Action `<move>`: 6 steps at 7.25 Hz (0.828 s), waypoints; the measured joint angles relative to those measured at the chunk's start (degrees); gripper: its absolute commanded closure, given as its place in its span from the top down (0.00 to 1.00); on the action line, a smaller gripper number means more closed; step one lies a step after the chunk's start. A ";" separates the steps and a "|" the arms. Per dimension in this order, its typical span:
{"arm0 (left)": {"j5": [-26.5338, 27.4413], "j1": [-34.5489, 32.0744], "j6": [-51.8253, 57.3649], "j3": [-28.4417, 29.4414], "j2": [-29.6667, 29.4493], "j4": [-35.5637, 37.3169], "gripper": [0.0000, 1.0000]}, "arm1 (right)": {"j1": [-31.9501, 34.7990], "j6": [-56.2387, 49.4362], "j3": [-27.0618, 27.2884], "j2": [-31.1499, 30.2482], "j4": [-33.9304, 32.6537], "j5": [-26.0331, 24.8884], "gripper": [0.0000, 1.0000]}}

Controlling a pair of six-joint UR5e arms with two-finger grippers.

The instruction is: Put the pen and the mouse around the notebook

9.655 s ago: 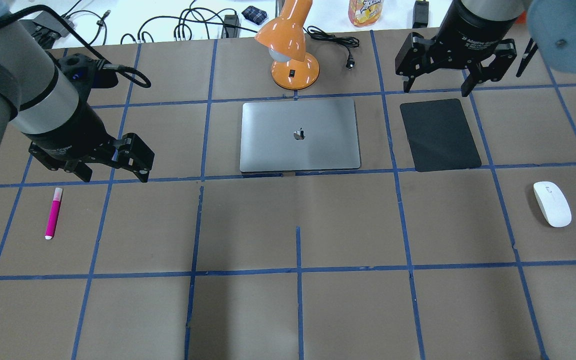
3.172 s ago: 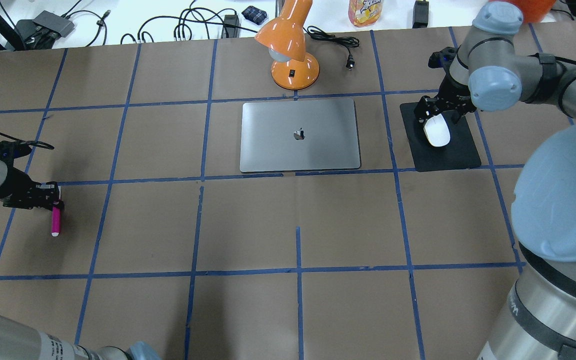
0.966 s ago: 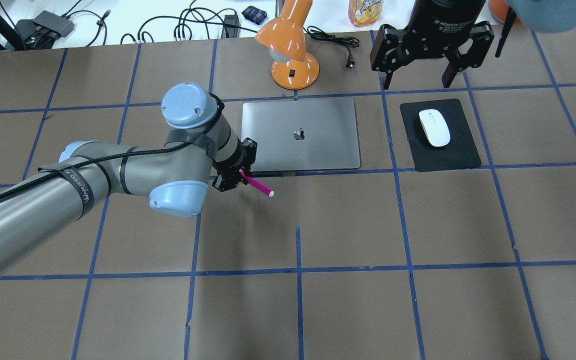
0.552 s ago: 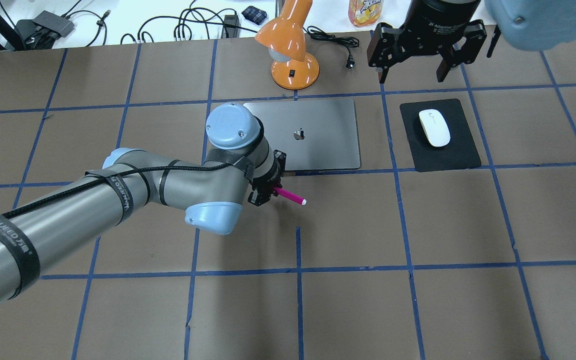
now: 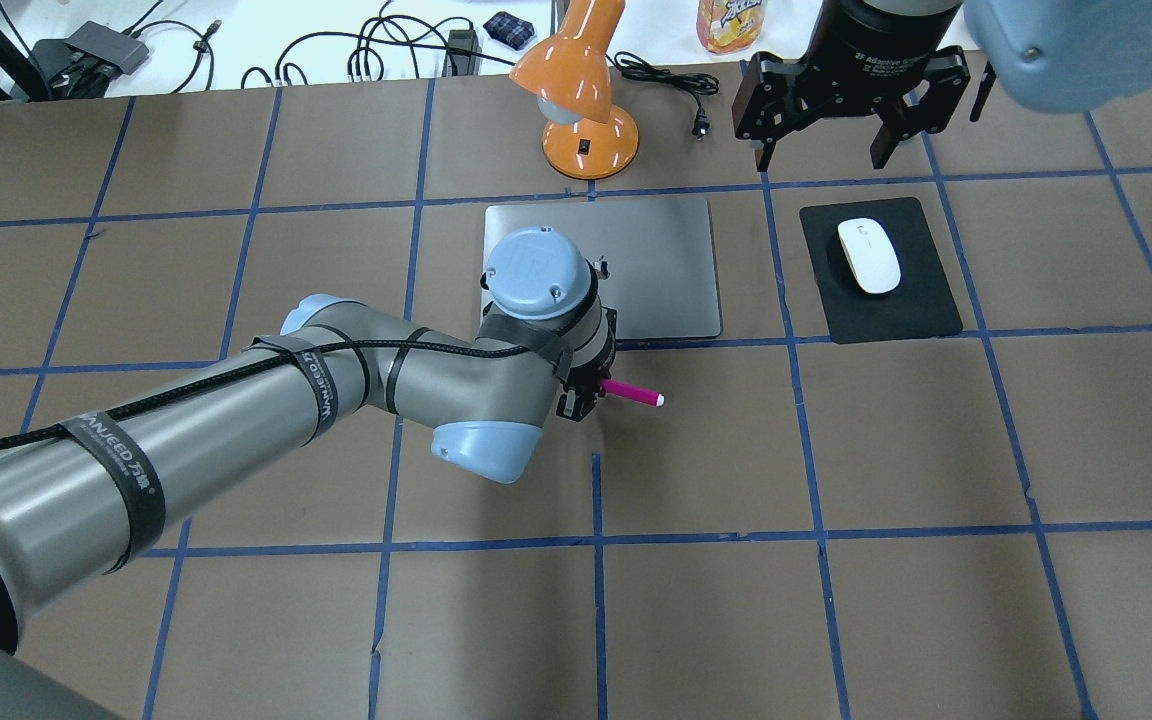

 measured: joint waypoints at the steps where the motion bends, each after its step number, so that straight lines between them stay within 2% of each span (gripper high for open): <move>1: 0.35 -0.21 -1.39 -0.02 -0.38 -0.14 0.00 | 0.00 0.03 0.05 -0.03 0.04 0.20 1.00; 2: 0.52 -0.28 -2.32 -0.14 -0.51 -0.20 0.61 | 0.00 0.04 0.07 -0.05 0.08 0.32 1.00; 3: 0.58 -0.30 -2.70 -0.27 -0.51 -0.23 0.84 | 0.00 0.04 0.07 -0.06 0.11 0.30 1.00; 4: 0.57 -0.34 -2.77 -0.35 -0.36 -0.28 0.96 | 0.00 0.05 0.09 -0.05 0.11 0.31 1.00; 6: 0.38 0.11 -0.47 -0.41 0.44 -1.20 0.99 | 0.00 -0.01 0.11 0.01 0.12 0.50 1.00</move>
